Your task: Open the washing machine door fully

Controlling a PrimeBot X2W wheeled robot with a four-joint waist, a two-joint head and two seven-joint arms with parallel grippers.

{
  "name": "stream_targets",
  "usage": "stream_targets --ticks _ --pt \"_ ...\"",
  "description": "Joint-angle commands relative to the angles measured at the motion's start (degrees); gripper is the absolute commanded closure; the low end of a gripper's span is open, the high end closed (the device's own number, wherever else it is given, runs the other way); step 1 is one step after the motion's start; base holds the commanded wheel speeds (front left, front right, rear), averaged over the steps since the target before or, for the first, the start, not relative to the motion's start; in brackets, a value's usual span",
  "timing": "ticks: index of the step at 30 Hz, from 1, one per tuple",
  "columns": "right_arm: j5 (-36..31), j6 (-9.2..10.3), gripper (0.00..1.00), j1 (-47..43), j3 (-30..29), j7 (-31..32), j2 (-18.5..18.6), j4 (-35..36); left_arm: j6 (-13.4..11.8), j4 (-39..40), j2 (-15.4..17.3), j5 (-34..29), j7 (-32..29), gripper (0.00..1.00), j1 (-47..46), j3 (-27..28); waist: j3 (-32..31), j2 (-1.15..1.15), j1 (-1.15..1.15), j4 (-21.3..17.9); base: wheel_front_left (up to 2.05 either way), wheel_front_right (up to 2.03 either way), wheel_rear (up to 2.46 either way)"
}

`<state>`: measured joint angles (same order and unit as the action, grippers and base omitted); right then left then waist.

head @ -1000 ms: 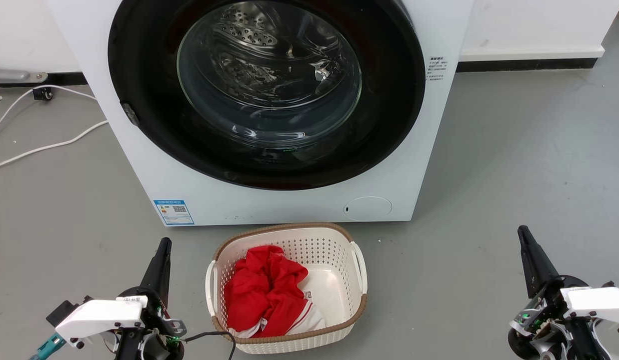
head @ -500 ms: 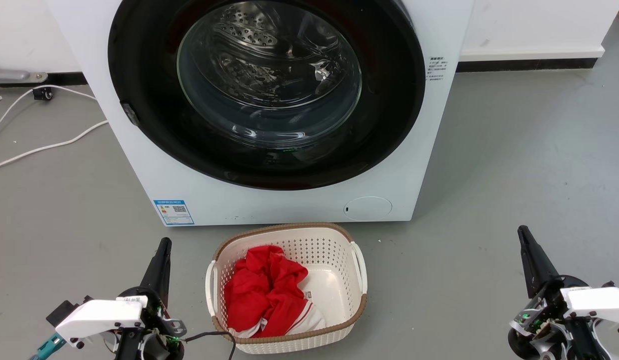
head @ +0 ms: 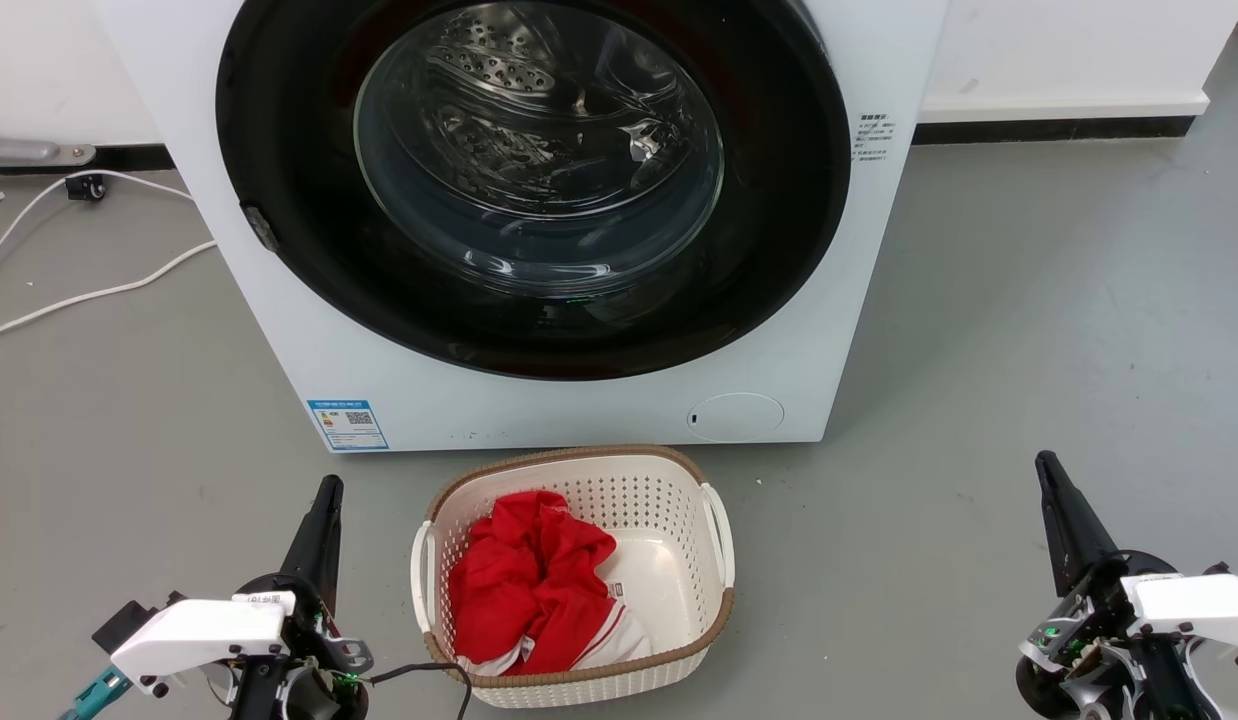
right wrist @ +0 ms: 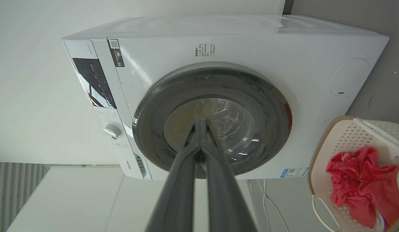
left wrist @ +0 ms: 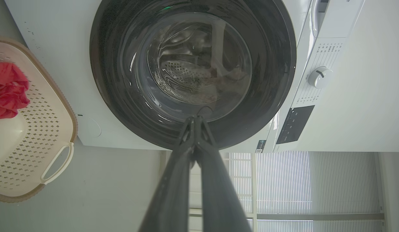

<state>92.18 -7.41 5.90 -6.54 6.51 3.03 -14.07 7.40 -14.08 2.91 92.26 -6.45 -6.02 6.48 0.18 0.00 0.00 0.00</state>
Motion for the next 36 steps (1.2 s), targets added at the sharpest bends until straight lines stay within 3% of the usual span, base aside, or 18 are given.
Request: stream_targets --ticks 1,8,9,22,36 --pt "-0.1 -0.18 1.00 0.7 0.0 0.0 -0.3 0.0 0.2 0.0 -0.1 -0.2 0.0 1.00 -0.4 0.1 0.0 0.00 0.00 0.0 0.00 0.00 0.00" --pt "-0.1 -0.18 1.00 0.7 0.0 0.0 -0.3 0.0 0.2 0.0 -0.1 -0.2 0.0 1.00 -0.4 0.1 0.0 0.00 0.00 0.0 0.00 0.00 0.00" --pt "0.0 0.00 0.00 0.0 0.0 0.0 0.0 0.0 0.0 0.0 0.0 0.0 0.0 0.00 0.0 0.0 0.0 0.00 0.00 0.0 0.00 0.00 0.00" --pt "-3.1 0.01 0.00 -1.4 2.1 -3.2 0.0 1.2 0.0 0.8 -0.1 -2.6 3.2 0.00 0.1 -3.5 0.0 0.00 0.00 0.3 0.00 0.00 0.00" --pt "-22.7 -0.01 0.00 -1.4 3.9 -6.7 0.0 5.0 0.0 3.1 -0.1 -17.2 6.7 0.00 -0.4 -5.0 0.2 0.00 0.00 0.6 0.00 0.00 0.00"
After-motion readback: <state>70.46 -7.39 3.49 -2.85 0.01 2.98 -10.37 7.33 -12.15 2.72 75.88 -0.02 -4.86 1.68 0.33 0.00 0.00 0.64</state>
